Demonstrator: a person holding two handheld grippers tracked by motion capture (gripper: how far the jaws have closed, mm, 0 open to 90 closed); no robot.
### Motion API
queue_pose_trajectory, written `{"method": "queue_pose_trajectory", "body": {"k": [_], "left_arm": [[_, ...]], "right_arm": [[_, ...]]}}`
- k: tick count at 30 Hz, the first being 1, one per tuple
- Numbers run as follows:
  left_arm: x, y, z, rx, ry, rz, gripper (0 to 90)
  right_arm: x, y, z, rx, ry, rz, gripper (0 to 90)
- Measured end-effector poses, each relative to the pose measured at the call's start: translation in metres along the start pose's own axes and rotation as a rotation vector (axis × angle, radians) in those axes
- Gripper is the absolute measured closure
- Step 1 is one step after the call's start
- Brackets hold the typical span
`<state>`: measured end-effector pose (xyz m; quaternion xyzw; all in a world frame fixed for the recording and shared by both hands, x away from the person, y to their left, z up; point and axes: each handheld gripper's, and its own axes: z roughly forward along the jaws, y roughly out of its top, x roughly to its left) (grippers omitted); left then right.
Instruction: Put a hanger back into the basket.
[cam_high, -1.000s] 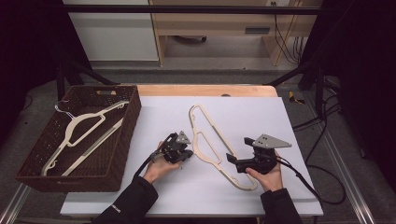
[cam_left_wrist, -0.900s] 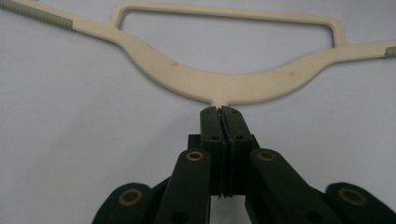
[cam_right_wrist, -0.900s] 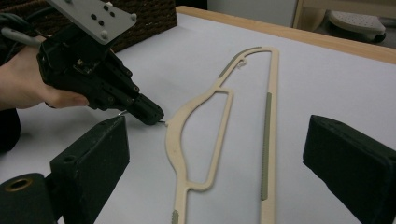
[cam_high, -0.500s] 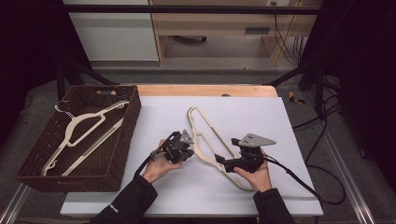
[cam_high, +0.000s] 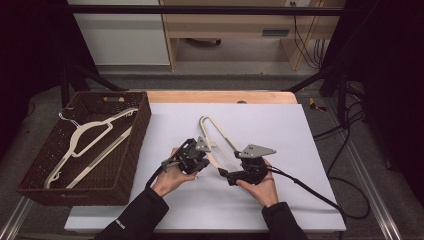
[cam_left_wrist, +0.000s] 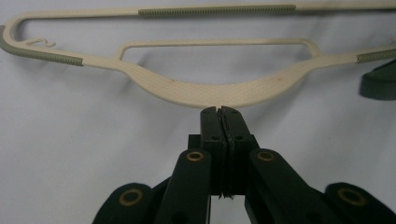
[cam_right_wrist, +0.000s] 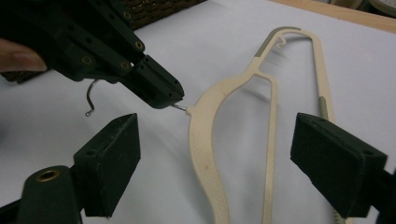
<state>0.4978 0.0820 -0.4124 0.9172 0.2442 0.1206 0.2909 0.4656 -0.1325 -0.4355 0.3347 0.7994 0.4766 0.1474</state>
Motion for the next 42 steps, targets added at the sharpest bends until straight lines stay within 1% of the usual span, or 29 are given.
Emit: {"method": "queue_pose_trajectory", "body": {"k": [1,2,5,6,9,11,12,13,14,16,17,19,21,25,27,28,29,30,31,32,33,34,35,36,37,38,39,41,42], "left_arm": [[0.000,0.001,-0.001,0.003,0.000,0.005,88.7],[-0.002,0.003,-0.001,-0.008,-0.004,-0.006,88.7],[-0.003,0.007,-0.005,-0.002,0.000,0.007,88.7],[-0.006,0.008,-0.005,-0.013,0.004,0.000,88.7],[-0.007,0.012,-0.007,0.005,0.012,0.021,88.7],[-0.009,0.014,-0.007,-0.008,0.009,0.011,88.7],[-0.009,0.015,-0.009,0.002,0.012,0.024,88.7],[-0.010,0.015,-0.009,-0.009,0.012,0.020,88.7],[-0.010,0.016,-0.010,-0.006,0.005,0.028,88.7],[-0.012,0.016,-0.011,-0.007,0.013,0.028,88.7],[-0.013,0.016,-0.010,-0.014,0.008,0.017,88.6],[-0.012,0.016,-0.011,-0.003,0.009,0.026,88.7],[-0.013,0.016,-0.011,-0.018,-0.004,0.010,88.6],[-0.013,0.016,-0.013,-0.011,-0.002,0.022,88.6],[-0.015,0.015,-0.012,-0.023,-0.005,0.009,88.6],[-0.015,0.015,-0.013,-0.023,-0.005,0.012,88.6],[-0.014,0.014,-0.013,-0.023,-0.006,0.012,88.5],[-0.014,0.014,-0.013,-0.030,-0.013,-0.001,88.5],[-0.012,0.013,-0.014,-0.027,-0.021,0.002,88.4],[-0.011,0.013,-0.014,-0.035,-0.027,-0.005,88.2],[-0.010,0.012,-0.015,-0.050,-0.040,-0.023,87.9],[-0.008,0.011,-0.017,-0.059,-0.041,-0.026,87.7],[-0.007,0.011,-0.021,-0.083,-0.046,-0.040,86.3],[-0.006,0.010,-0.024,-0.122,-0.040,-0.057,81.1],[-0.004,0.009,-0.030,-0.155,-0.044,-0.055,77.5],[-0.003,0.008,-0.036,-0.203,-0.051,-0.079,71.8],[0.000,0.007,-0.042,-0.245,-0.051,-0.089,67.2],[0.005,0.002,-0.056,-0.326,-0.044,-0.109,55.8],[0.008,-0.001,-0.064,-0.356,-0.043,-0.109,51.2]], "right_arm": [[0.000,-0.001,0.001,0.006,-0.002,-0.003,18.9],[0.000,-0.001,0.002,0.010,0.004,-0.005,20.1],[0.002,-0.003,0.006,0.033,0.002,-0.015,22.8],[0.003,-0.003,0.008,0.046,-0.004,-0.025,23.7],[0.008,-0.004,0.013,0.072,-0.027,-0.053,26.5],[0.009,-0.004,0.016,0.084,-0.031,-0.071,29.8],[0.010,-0.004,0.018,0.096,-0.034,-0.074,31.5],[0.010,-0.005,0.019,0.100,-0.031,-0.080,33.2],[0.011,-0.006,0.020,0.106,-0.037,-0.079,35.5],[0.010,-0.007,0.022,0.129,-0.042,-0.082,39.6],[0.010,-0.007,0.022,0.129,-0.044,-0.082,43.1],[0.010,-0.007,0.022,0.126,-0.044,-0.080,47.9],[0.010,-0.007,0.021,0.144,-0.051,-0.094,54.1],[0.010,-0.007,0.022,0.161,-0.052,-0.097,65.5],[0.010,-0.007,0.022,0.166,-0.042,-0.100,69.4],[0.010,-0.007,0.022,0.166,-0.037,-0.103,71.7],[0.010,-0.007,0.021,0.166,-0.032,-0.113,72.0],[0.010,-0.007,0.021,0.165,-0.032,-0.116,72.2],[0.010,-0.007,0.021,0.168,-0.032,-0.119,72.4],[0.011,-0.007,0.021,0.168,-0.034,-0.113,72.7],[0.011,-0.007,0.020,0.167,-0.029,-0.128,72.9],[0.011,-0.007,0.020,0.165,-0.033,-0.131,73.2],[0.011,-0.007,0.019,0.162,-0.036,-0.134,73.3],[0.011,-0.006,0.018,0.165,-0.038,-0.140,73.5],[0.011,-0.006,0.017,0.164,-0.043,-0.143,73.7],[0.011,-0.006,0.016,0.158,-0.042,-0.149,73.9],[0.011,-0.005,0.014,0.166,-0.037,-0.152,74.2],[0.012,-0.003,0.011,0.151,-0.044,-0.139,75.2],[0.011,-0.002,0.008,0.148,-0.040,-0.148,75.7]]}}
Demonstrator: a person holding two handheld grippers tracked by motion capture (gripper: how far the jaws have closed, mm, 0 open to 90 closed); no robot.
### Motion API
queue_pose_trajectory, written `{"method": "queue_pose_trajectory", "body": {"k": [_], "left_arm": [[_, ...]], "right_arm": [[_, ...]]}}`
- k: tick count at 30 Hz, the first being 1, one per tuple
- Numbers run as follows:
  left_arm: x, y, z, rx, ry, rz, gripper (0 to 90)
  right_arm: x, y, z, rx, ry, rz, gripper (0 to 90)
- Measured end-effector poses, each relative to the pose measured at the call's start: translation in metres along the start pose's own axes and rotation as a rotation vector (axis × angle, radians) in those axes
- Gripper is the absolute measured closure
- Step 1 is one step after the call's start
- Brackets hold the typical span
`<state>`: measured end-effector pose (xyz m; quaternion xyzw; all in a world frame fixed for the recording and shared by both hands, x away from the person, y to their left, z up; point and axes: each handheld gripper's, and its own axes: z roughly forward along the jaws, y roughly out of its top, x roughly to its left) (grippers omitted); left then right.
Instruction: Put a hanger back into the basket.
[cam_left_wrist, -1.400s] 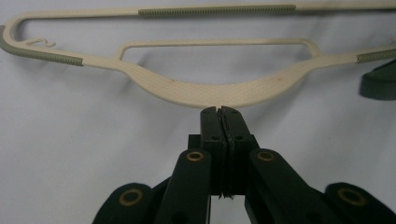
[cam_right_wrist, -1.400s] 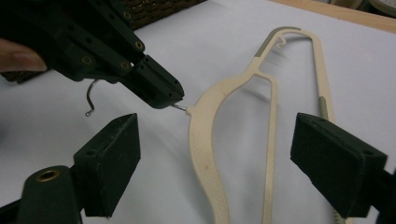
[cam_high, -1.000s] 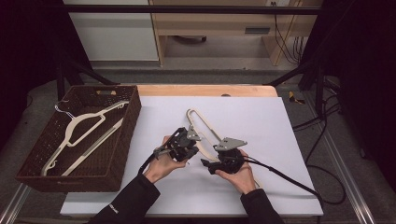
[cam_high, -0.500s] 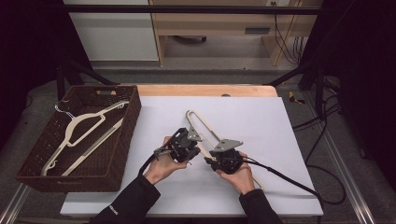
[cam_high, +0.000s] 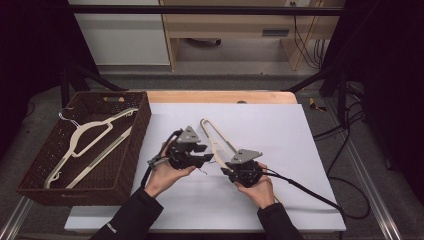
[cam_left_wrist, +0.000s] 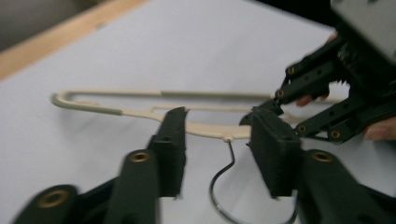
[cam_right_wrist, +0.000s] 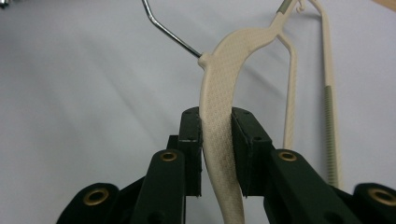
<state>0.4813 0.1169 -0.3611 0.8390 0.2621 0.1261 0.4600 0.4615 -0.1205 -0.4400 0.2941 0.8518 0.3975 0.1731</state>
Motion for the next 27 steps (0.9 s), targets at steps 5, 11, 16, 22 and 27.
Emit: {"method": "queue_pose_trajectory", "body": {"k": [5,11,16,22,27], "left_arm": [[0.010,-0.007,-0.026,-0.084,0.042,-0.024,32.2],[0.011,-0.028,-0.035,-0.079,0.070,-0.028,24.0],[0.009,-0.042,-0.036,-0.076,0.068,-0.014,19.7],[0.011,-0.050,-0.035,-0.070,0.076,-0.035,15.2],[0.011,-0.050,-0.036,-0.071,0.078,-0.036,13.6]], "right_arm": [[-0.006,0.004,-0.014,-0.005,-0.034,0.002,77.2],[-0.011,0.006,-0.026,-0.012,-0.095,-0.016,79.3],[-0.015,0.008,-0.035,-0.019,-0.154,-0.030,81.7],[-0.026,0.006,-0.052,-0.060,-0.195,-0.003,86.8],[-0.034,0.002,-0.061,-0.099,-0.077,0.041,86.9]]}}
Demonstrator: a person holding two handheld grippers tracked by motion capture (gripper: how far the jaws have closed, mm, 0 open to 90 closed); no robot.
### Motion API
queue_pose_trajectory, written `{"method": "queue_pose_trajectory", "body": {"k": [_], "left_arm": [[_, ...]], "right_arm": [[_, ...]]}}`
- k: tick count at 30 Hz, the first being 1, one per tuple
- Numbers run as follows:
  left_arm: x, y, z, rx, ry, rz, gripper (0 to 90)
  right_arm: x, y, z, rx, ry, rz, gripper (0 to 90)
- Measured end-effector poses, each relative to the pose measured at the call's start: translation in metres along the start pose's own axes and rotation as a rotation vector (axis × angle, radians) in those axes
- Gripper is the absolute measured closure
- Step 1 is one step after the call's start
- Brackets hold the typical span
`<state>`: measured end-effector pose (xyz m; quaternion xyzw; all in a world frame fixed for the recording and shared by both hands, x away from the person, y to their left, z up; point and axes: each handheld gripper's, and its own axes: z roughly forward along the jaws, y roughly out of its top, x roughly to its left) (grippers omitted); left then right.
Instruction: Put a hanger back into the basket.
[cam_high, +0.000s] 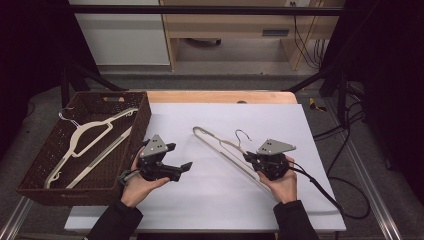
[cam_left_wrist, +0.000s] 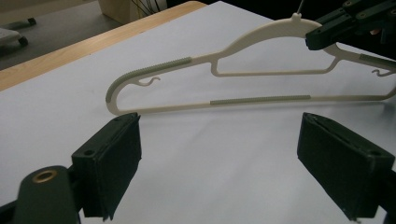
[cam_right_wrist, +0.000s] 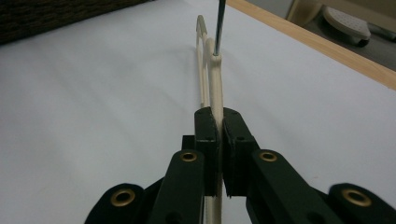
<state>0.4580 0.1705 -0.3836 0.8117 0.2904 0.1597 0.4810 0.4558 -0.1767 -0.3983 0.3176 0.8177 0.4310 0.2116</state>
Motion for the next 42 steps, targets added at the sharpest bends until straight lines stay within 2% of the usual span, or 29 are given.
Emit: {"method": "queue_pose_trajectory", "body": {"k": [6,10,13,15,19,23,26,27,29,31,32,33,37,39,40,42], "left_arm": [[-0.007,0.010,0.002,-0.003,-0.030,0.037,13.2],[-0.011,0.017,0.007,0.008,-0.043,0.059,13.6],[-0.014,0.021,0.013,0.035,-0.064,0.088,14.6],[-0.017,0.025,0.018,0.047,-0.078,0.112,17.0],[-0.020,0.030,0.029,0.073,-0.110,0.128,24.3],[-0.025,0.031,0.040,0.111,-0.137,0.157,31.0],[-0.026,0.032,0.044,0.130,-0.162,0.183,40.5],[-0.027,0.032,0.044,0.122,-0.163,0.182,46.3],[-0.028,0.032,0.045,0.129,-0.175,0.206,53.4],[-0.029,0.031,0.046,0.144,-0.167,0.230,57.2],[-0.028,0.031,0.045,0.168,-0.164,0.257,58.9],[-0.029,0.030,0.046,0.164,-0.164,0.246,60.3],[-0.029,0.030,0.043,0.193,-0.152,0.274,64.7],[-0.031,0.030,0.042,0.196,-0.159,0.265,67.5],[-0.030,0.030,0.041,0.212,-0.164,0.278,69.3],[-0.031,0.029,0.040,0.213,-0.184,0.264,73.2]], "right_arm": [[0.006,0.005,0.000,-0.040,0.161,0.018,86.9],[0.013,0.010,0.000,-0.058,0.219,0.013,86.9],[0.018,0.013,0.000,-0.065,0.256,0.004,86.9],[0.021,0.015,0.001,-0.068,0.277,-0.006,86.9],[0.025,0.015,0.002,-0.068,0.313,-0.011,86.9],[0.027,0.017,0.002,-0.064,0.328,-0.028,86.9],[0.029,0.017,0.002,-0.060,0.344,-0.033,86.9],[0.029,0.017,0.003,-0.059,0.349,-0.035,86.9],[0.030,0.017,0.003,-0.056,0.353,-0.035,86.9],[0.030,0.017,0.004,-0.053,0.358,-0.040,86.9],[0.030,0.017,0.004,-0.049,0.362,-0.041,86.9],[0.030,0.017,0.004,-0.047,0.363,-0.042,86.8],[0.029,0.017,0.004,-0.047,0.373,-0.040,86.3],[0.029,0.017,0.004,-0.052,0.360,-0.036,84.5],[0.029,0.017,0.003,-0.054,0.350,-0.034,83.0],[0.028,0.017,0.003,-0.060,0.314,-0.038,79.5]]}}
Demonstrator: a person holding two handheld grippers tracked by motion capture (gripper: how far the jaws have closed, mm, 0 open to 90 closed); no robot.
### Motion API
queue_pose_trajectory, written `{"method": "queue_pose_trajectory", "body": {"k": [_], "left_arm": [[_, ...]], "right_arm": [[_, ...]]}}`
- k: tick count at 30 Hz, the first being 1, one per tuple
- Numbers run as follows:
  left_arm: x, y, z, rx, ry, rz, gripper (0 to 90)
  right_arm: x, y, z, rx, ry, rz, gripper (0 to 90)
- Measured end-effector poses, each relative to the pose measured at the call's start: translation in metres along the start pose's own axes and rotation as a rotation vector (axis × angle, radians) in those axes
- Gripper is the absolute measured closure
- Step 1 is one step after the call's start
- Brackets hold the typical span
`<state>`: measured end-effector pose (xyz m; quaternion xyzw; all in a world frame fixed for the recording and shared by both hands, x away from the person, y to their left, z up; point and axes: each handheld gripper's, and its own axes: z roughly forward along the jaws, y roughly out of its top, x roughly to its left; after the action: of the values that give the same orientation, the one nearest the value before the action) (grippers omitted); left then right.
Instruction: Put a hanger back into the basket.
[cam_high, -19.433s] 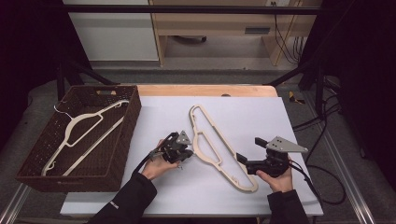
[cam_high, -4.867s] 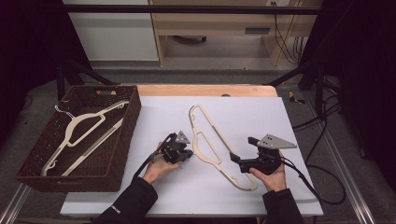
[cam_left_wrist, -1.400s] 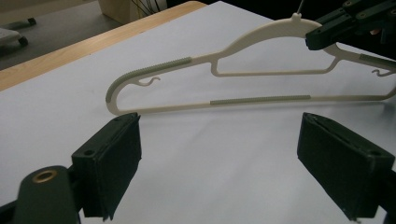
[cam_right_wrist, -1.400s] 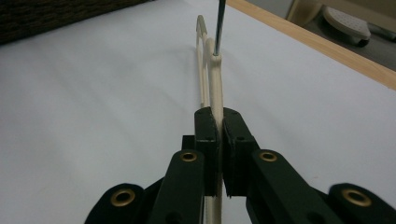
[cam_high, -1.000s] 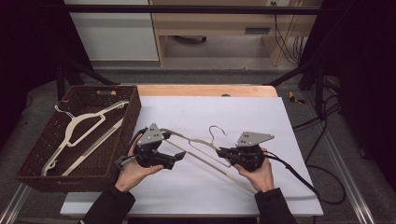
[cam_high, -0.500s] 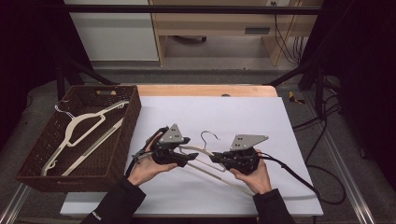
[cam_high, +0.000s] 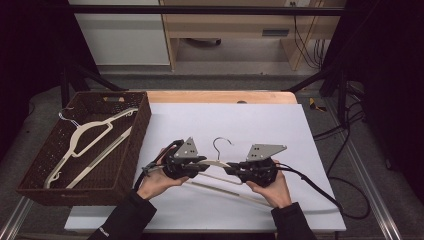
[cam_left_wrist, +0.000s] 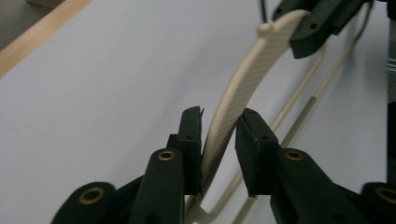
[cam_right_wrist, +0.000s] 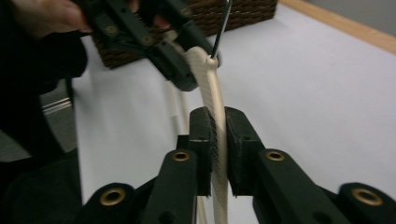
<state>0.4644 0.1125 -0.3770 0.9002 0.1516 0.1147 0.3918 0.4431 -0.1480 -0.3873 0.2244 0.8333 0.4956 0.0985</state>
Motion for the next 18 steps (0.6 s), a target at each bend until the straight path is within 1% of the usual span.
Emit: {"method": "queue_pose_trajectory", "body": {"k": [1,2,4,5,7,9,12,14,15,16,17,18], "left_arm": [[-0.002,0.000,0.000,-0.009,-0.003,-0.008,74.6],[-0.002,-0.001,-0.001,-0.001,-0.008,-0.001,75.6],[-0.004,-0.001,-0.001,-0.004,-0.018,-0.019,77.1],[-0.004,-0.001,-0.001,-0.001,-0.021,-0.020,77.9],[-0.008,-0.002,0.000,-0.011,-0.035,-0.037,79.9],[-0.010,-0.001,-0.001,-0.010,-0.043,-0.034,81.8],[-0.013,-0.001,-0.001,-0.037,-0.070,-0.069,84.0],[-0.013,-0.001,-0.002,-0.054,-0.085,-0.086,86.0],[-0.013,-0.001,-0.003,-0.056,-0.064,-0.089,86.4],[-0.013,-0.001,-0.004,-0.061,-0.046,-0.094,86.4],[-0.012,-0.001,-0.005,-0.063,-0.044,-0.095,86.4],[-0.010,-0.001,-0.007,-0.083,-0.035,-0.120,86.4]], "right_arm": [[0.000,0.000,0.000,-0.003,-0.010,-0.003,78.3],[0.000,0.000,-0.001,-0.004,-0.020,-0.007,77.2],[-0.001,0.000,-0.001,-0.008,-0.034,-0.011,74.7],[-0.001,0.000,-0.001,-0.010,-0.043,-0.012,73.1],[-0.001,0.000,0.000,-0.016,-0.065,-0.016,69.0],[-0.001,0.000,0.001,-0.020,-0.081,-0.018,64.4],[-0.001,0.000,0.000,-0.034,-0.093,-0.018,58.9],[-0.002,-0.001,0.000,-0.045,-0.114,-0.025,54.1],[-0.002,-0.001,-0.001,-0.055,-0.138,-0.027,52.8],[-0.003,-0.001,-0.001,-0.067,-0.149,-0.023,51.0],[-0.004,-0.001,-0.003,-0.081,-0.147,-0.011,49.0],[-0.004,-0.002,-0.004,-0.089,-0.151,-0.005,47.6]]}}
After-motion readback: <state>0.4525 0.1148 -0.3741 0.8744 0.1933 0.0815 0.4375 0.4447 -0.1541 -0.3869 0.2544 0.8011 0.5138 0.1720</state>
